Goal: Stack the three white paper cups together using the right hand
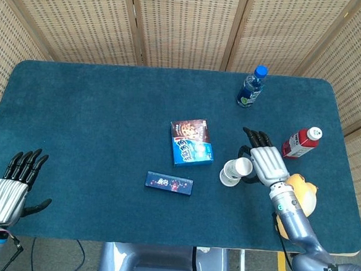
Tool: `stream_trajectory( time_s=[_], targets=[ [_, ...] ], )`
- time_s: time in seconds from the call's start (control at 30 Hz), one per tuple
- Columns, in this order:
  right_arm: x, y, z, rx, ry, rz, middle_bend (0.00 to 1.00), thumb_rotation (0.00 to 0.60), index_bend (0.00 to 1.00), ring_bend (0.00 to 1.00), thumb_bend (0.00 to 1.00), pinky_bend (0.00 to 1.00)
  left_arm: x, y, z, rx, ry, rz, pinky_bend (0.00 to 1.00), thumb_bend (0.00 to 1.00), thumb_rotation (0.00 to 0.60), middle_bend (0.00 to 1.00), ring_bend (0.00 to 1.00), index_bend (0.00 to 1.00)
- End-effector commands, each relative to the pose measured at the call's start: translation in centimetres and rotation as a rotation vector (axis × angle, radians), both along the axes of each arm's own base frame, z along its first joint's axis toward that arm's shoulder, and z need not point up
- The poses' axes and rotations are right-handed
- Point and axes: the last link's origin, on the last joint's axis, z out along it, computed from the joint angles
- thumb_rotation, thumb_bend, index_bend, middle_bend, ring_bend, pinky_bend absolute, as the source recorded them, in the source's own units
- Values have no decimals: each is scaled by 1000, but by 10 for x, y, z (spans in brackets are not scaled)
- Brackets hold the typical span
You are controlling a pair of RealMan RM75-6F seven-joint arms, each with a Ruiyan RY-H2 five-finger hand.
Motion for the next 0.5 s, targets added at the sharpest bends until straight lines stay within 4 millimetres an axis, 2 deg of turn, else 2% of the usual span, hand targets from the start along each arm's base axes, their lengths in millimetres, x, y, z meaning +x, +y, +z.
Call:
stream_trajectory(
  time_s=[0.03, 0.2, 0.3, 0.37, 0.43, 0.5],
  targets=[
    [-3, -3, -6, 3, 19, 0, 0, 600, 490, 0, 163, 0, 0, 0, 0, 0, 1, -1, 0, 79, 600, 0, 0, 0],
    [-10, -3, -20, 36, 34, -16, 0, 600, 472, 0, 165, 0, 0, -1, 1, 6, -2, -2, 0, 80, 600, 0, 0, 0],
    [-10, -1, -25, 49, 29, -16, 0, 600, 394, 0, 165, 0, 0, 0, 1, 7, -1, -1, 0, 79, 600, 0, 0, 0],
    [-10, 0, -27, 52, 21, -14, 0, 600, 292, 0, 164, 0, 0, 0, 0, 5, 1, 0, 0, 79, 600, 0, 0, 0],
    [-10, 0, -24, 44, 19, -10, 0, 600, 246, 0, 163, 0, 0, 0, 0, 3, 3, 3, 0, 80, 600, 0, 0, 0],
    [-11, 1, -20, 34, 18, -9, 0, 600, 242, 0, 163, 0, 0, 0, 1, 5, 2, 3, 0, 80, 600, 0, 0, 0]
  ],
)
